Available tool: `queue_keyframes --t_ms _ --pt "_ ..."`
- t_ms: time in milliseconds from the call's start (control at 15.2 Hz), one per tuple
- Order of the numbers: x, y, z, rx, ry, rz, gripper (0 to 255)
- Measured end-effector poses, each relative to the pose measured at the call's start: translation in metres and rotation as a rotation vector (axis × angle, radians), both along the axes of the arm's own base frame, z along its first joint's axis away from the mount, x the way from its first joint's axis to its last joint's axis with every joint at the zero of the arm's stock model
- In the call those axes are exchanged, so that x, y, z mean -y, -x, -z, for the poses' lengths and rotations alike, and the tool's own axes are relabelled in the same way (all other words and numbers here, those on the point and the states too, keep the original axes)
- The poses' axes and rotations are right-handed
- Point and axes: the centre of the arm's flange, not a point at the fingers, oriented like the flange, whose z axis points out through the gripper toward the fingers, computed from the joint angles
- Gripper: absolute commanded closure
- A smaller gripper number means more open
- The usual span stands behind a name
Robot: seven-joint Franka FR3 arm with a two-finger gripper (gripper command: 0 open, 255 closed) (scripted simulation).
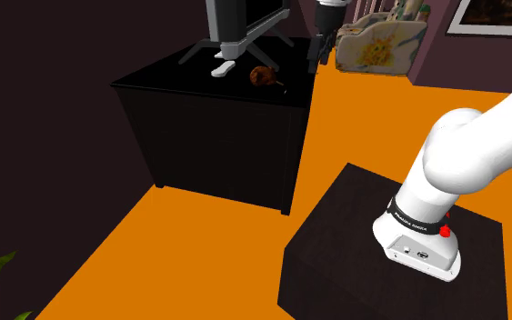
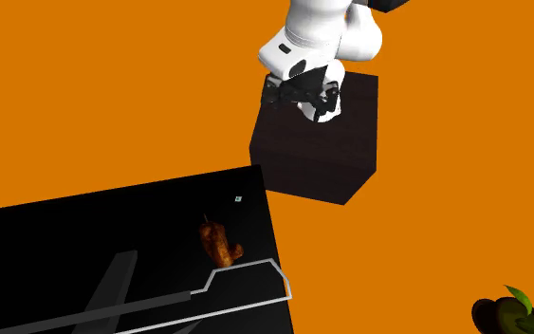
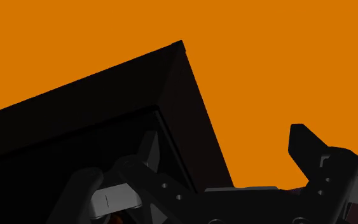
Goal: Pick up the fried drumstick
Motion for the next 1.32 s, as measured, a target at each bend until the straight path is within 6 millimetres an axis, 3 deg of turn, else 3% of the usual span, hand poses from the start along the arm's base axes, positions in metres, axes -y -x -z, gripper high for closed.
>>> queue_keyframes --t_ms 726,1320 --pt "0.085 -0.102 0.034 0.108 -0.032 -0.142 0" --pt "0.138 -0.196 0.063 0.192 -0.055 -0.259 0"
